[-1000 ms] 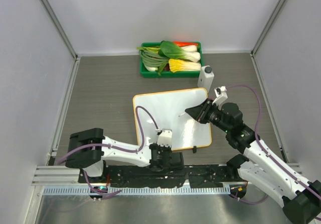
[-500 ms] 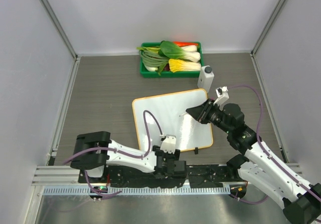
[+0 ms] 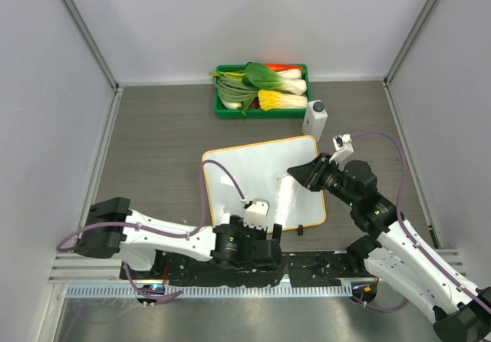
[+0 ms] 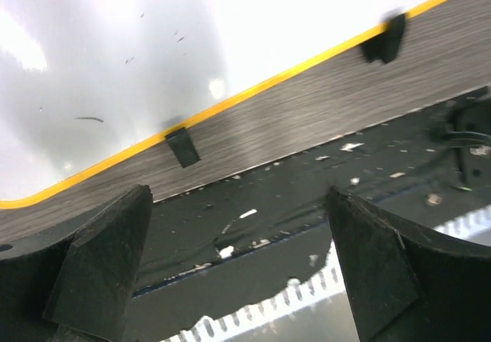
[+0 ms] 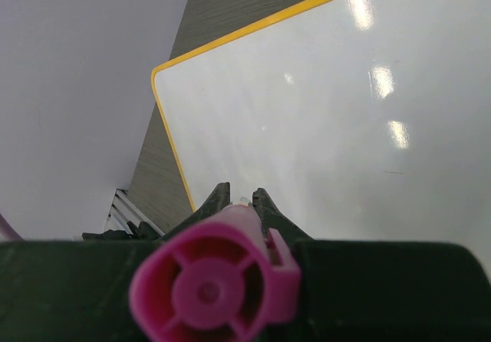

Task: Write a sentence on the whiteboard
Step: Hold the whiteboard on the whiteboard stand.

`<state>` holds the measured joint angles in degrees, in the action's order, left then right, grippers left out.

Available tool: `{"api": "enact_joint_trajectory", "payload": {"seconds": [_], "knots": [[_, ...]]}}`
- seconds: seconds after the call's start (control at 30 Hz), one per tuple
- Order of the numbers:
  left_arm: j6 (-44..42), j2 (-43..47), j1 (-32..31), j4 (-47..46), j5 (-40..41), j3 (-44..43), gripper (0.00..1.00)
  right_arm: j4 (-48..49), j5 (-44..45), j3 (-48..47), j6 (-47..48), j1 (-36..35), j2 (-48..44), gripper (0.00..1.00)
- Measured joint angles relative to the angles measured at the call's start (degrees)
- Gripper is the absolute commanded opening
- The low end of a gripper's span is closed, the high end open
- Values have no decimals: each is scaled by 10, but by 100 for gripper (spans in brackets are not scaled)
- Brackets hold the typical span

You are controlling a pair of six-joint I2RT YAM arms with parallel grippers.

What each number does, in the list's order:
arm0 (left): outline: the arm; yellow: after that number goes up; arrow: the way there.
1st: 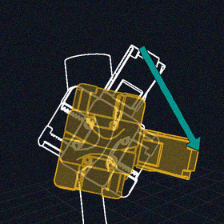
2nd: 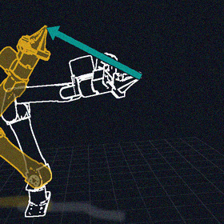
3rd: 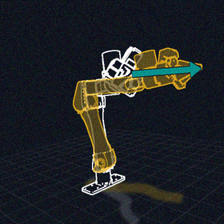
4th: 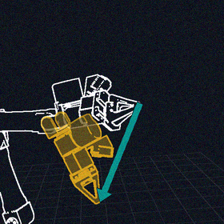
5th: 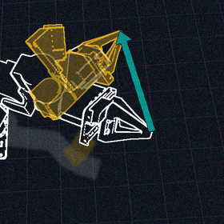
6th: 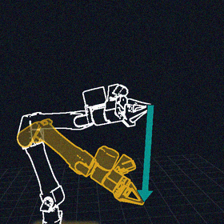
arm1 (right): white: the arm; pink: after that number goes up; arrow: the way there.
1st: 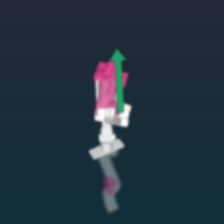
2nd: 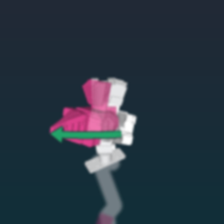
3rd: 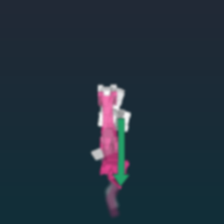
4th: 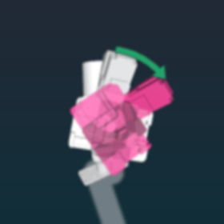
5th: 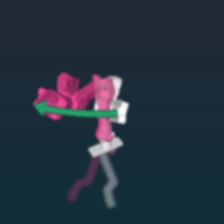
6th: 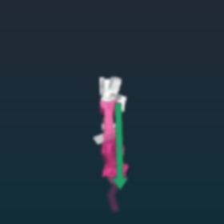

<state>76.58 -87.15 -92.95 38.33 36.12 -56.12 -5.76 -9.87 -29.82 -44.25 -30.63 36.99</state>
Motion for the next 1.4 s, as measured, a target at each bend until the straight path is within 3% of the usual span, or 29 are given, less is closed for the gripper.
{"api": "enact_joint_trajectory", "payload": {"seconds": [0.4, 0.8, 1.07, 1.4], "knots": [[-123, 82, 30, -73, 1, 10, 100, -24, 18, -5, 4, 0, -7, 1], [-257, 185, 172, -155, -83, 16, 100, -59, 42, -31, 10, 1, -19, 1], [-321, 248, 275, -132, -130, 8, 100, -67, 49, -38, 18, 1, -17, 1], [-362, 301, 459, -76, -239, -9, 100, -76, 51, -44, 22, 1, -5, 1]]}}
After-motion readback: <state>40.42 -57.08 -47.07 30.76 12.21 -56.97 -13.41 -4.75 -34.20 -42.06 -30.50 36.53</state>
